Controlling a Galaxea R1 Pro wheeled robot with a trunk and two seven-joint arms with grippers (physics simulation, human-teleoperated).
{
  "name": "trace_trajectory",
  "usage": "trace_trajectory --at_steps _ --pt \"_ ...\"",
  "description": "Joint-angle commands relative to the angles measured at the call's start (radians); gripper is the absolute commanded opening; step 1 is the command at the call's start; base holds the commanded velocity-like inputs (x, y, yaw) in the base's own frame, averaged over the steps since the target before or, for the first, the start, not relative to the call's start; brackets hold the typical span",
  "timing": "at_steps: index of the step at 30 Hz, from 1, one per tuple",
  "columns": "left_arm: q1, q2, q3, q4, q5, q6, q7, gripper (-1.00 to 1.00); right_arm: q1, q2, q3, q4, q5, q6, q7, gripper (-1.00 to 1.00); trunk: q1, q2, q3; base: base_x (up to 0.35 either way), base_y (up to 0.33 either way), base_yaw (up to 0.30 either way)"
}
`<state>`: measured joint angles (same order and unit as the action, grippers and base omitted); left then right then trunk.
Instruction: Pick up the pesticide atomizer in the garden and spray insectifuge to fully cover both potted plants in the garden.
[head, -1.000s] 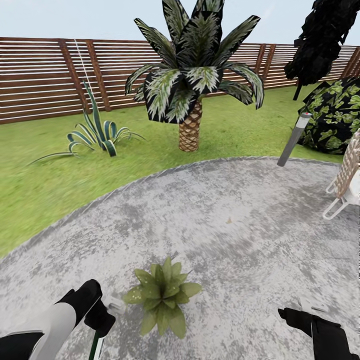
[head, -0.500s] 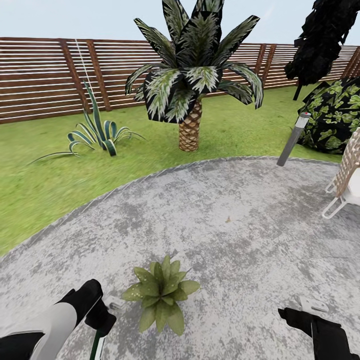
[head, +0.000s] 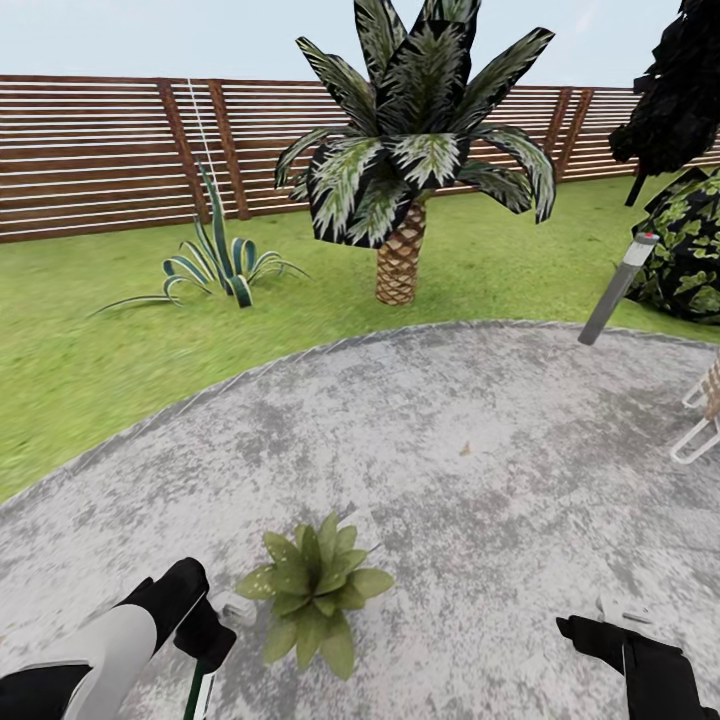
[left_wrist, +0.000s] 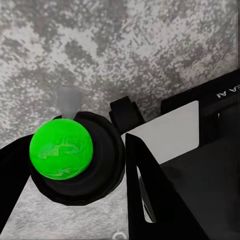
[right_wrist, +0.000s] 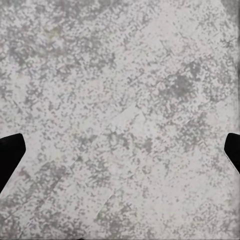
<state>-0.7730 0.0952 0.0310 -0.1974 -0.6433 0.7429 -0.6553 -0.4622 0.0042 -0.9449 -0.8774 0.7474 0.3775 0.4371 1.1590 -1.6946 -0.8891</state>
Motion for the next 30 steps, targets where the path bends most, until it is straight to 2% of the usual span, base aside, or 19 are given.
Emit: trace_trajectory --at_steps 1,6,11,22,30 --pt "0.000 0.000 0.003 -0.001 -0.009 0.004 -0.007 -1.00 -0.001 0.000 -0.003 0.000 0.009 0.001 0.008 1.00 0.000 0.000 -0.001 0.031 -0.038 0.005" --pt "0.000 0.000 0.003 0.000 -0.010 0.004 -0.008 -1.00 -0.001 0.000 -0.003 0.000 0.008 0.001 0.009 1.00 0.000 0.000 -0.001 0.007 -0.009 0.027" --pt "0.000 0.000 0.003 0.000 -0.009 0.006 -0.009 -1.00 -0.001 0.000 -0.003 0.000 0.008 0.001 0.009 1.00 0.000 0.000 -0.001 0.000 -0.057 0.218" --pt "0.000 0.000 0.003 0.000 -0.009 0.006 -0.009 -1.00 -0.001 0.000 -0.003 0.000 0.009 0.001 0.008 1.00 0.000 0.000 -0.001 0.000 -0.285 0.242" --pt "0.000 0.000 0.003 0.000 -0.010 0.006 -0.009 -1.00 -0.001 0.000 -0.004 0.000 0.008 0.001 0.009 1.00 0.000 0.000 -0.001 0.000 -0.061 0.018"
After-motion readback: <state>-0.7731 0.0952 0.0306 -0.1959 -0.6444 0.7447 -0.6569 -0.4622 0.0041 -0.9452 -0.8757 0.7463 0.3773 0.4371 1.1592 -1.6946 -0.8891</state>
